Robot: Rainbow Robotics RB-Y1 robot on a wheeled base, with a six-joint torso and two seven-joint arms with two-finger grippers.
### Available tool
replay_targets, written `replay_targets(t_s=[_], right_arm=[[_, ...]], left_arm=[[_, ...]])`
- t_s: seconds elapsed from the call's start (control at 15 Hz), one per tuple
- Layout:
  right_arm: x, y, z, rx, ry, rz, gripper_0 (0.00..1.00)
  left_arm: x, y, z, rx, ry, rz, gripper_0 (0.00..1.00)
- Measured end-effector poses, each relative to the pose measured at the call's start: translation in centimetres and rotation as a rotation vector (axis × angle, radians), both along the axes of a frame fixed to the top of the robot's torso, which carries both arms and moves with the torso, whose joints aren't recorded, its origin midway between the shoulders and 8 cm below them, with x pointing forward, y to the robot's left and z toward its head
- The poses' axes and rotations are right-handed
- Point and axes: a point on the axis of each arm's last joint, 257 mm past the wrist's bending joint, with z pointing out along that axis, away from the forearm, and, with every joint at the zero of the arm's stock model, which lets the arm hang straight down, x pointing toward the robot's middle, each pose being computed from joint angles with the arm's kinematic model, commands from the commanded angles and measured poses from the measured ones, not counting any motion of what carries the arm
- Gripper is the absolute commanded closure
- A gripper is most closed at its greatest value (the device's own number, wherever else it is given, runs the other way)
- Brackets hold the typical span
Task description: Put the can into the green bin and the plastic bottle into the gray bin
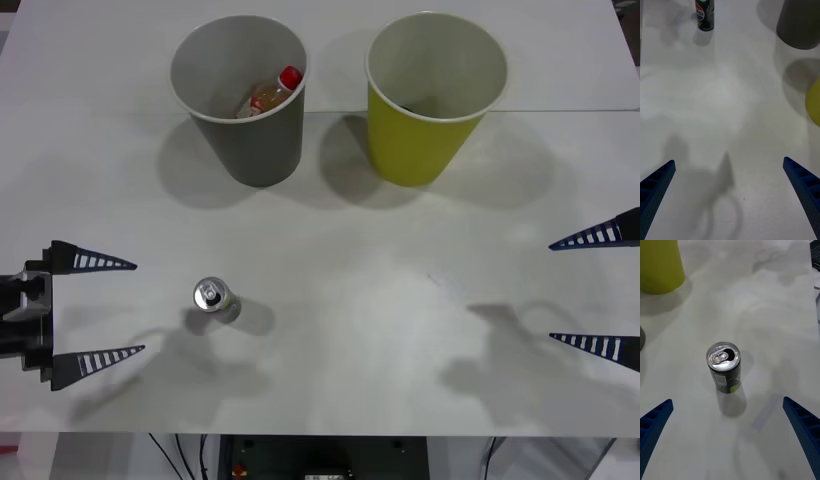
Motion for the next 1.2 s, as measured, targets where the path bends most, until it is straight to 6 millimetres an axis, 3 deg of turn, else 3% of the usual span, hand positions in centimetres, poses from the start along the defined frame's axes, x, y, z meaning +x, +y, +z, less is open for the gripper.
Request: replay_targets(t_s=[0.67,1.2], right_arm=[[0.0,0.0,0.0,0.000,0.000,0.000,0.00],[0.0,0.0,0.0,0.000,0.000,0.000,0.00]], left_arm=[[2.1,-1.3,-4.1,-0.190,-0.083,0.022,0.00],[2.6,-2.1,-6.6,-0.275,-0.091,0.032,0.00]])
